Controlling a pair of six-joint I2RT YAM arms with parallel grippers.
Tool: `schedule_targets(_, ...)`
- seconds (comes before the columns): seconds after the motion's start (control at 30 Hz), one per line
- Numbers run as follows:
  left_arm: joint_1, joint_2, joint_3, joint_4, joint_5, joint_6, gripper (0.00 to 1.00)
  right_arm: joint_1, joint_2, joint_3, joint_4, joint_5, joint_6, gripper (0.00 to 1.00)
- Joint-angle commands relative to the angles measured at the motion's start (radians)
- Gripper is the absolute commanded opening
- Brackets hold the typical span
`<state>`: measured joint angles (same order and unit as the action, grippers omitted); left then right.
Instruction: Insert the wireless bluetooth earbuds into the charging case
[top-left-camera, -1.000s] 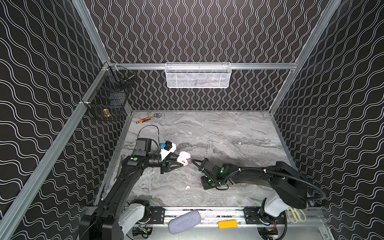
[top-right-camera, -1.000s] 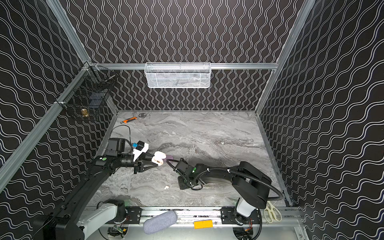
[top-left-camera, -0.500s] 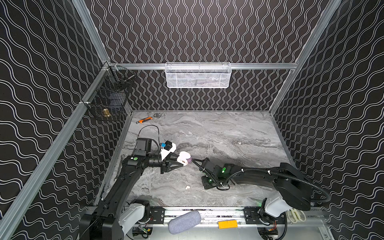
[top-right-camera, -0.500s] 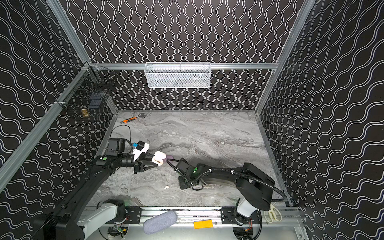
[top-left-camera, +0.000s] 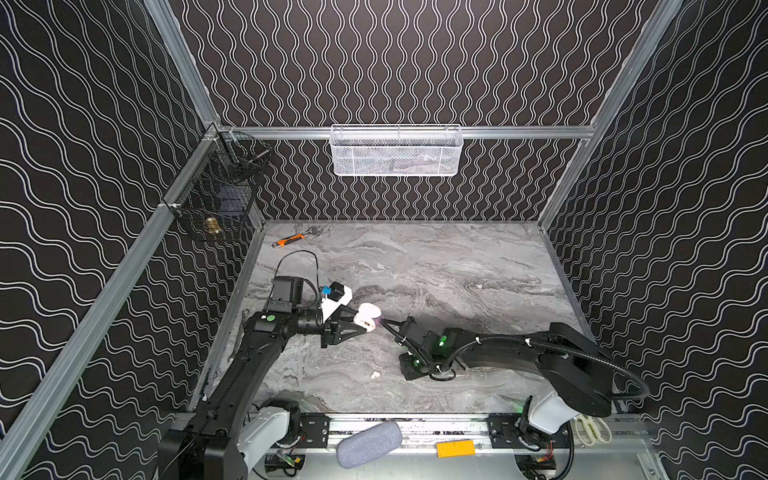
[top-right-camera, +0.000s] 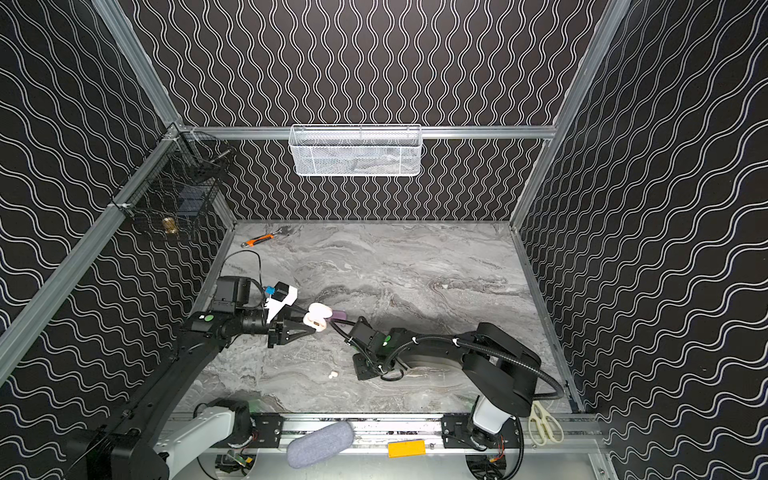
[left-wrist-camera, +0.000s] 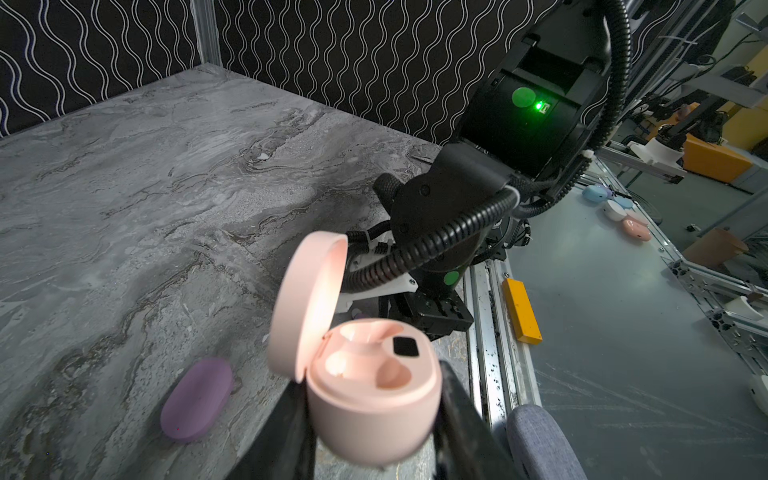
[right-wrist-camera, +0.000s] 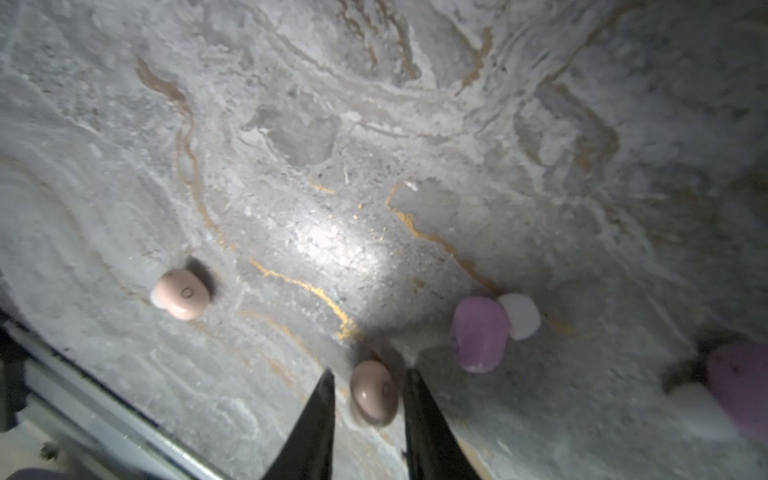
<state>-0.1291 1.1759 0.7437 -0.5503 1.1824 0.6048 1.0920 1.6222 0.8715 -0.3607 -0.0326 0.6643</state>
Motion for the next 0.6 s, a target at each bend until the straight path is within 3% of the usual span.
schedule_targets(0.0,0.002,0.001,-0.003,0.021,0.009,-0.001,0.04,-0.001,-0.036,-0.022,0.025,0.0,0.036,0.32)
schedule_targets(0.57,0.003,-0.004,-0.005,0.021,0.008,-0.004,0.04,-0.032,-0.04,-0.071,0.103,-0.038,0.06,0.31)
